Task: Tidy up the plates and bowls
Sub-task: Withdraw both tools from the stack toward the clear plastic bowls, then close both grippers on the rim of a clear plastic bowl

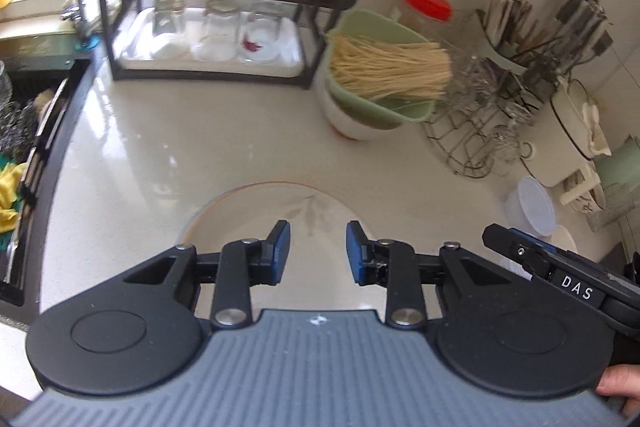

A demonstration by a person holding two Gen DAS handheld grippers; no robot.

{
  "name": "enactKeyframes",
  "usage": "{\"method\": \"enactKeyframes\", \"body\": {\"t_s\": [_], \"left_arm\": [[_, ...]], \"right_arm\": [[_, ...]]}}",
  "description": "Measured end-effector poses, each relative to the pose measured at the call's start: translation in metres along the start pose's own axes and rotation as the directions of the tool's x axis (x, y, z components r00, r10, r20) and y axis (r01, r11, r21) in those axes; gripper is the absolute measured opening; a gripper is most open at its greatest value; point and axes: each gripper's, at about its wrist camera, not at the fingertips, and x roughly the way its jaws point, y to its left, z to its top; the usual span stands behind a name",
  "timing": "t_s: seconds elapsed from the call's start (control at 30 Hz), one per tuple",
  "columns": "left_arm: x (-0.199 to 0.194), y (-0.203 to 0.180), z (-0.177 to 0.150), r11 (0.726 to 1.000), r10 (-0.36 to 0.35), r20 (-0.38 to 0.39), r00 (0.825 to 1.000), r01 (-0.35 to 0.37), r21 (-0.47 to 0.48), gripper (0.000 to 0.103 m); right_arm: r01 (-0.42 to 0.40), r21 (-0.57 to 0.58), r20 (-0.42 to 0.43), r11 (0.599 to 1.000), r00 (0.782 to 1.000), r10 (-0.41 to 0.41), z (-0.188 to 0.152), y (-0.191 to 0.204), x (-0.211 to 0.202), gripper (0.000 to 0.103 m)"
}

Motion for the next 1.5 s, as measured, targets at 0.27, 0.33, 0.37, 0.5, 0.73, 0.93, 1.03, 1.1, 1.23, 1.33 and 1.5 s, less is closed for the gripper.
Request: {"method": "enactKeyframes", "body": {"t_s": [0.27,0.33,0.37,0.5,0.73,0.93,1.03,1.1,1.23,1.33,1.5], "left_arm": [[0.017,-0.066,-0.002,0.996,-0.041,-0.018,0.999,0.043,0.083,0.034],[0.02,-0.081,-0.005,0.994,-0.043,-0.023,0.999,0.046,0.1,0.034],[0.022,-0.088,-0.006,0.993,-0.047,-0.026,0.999,0.049,0.111,0.034],[0.029,-0.114,-0.012,0.989,-0.045,-0.036,0.998,0.05,0.141,0.034],[0.065,-0.156,-0.019,0.981,-0.066,-0.12,0.991,0.086,0.175,0.035],[0.099,-0.196,-0.021,0.96,-0.068,-0.176,0.982,0.112,0.255,0.042],[0.112,-0.212,-0.022,0.952,-0.077,-0.2,0.977,0.131,0.275,0.05],[0.121,-0.221,-0.023,0.95,-0.09,-0.217,0.972,0.149,0.275,0.05],[0.14,-0.234,-0.027,0.948,-0.112,-0.248,0.962,0.179,0.264,0.05],[0.15,-0.24,-0.033,0.951,-0.125,-0.272,0.954,0.194,0.242,0.05],[0.171,-0.249,-0.043,0.957,-0.127,-0.311,0.942,0.199,0.212,0.048]], "right_arm": [[0.046,0.038,0.055,0.998,0.997,-0.048,0.004,-0.042,-0.03,0.039],[0.055,0.047,0.06,0.997,0.996,-0.058,0.004,-0.053,-0.036,0.039],[0.061,0.05,0.065,0.997,0.996,-0.064,0.004,-0.059,-0.039,0.039],[0.07,0.08,0.071,0.994,0.995,-0.076,0.002,-0.082,-0.05,0.039],[0.123,0.112,0.084,0.986,0.988,-0.133,-0.008,-0.125,-0.06,0.039],[0.185,0.137,0.042,0.973,0.98,-0.192,-0.02,-0.159,-0.065,0.041],[0.197,0.153,0.003,0.968,0.98,-0.2,-0.026,-0.173,-0.063,0.049],[0.18,0.159,-0.004,0.971,0.983,-0.182,-0.029,-0.18,-0.063,0.05],[0.207,0.171,-0.005,0.963,0.978,-0.209,-0.031,-0.192,-0.059,0.049],[0.223,0.164,-0.016,0.961,0.975,-0.223,-0.031,-0.202,-0.05,0.049],[0.22,0.178,-0.048,0.959,0.976,-0.215,-0.033,-0.223,-0.037,0.049]]}}
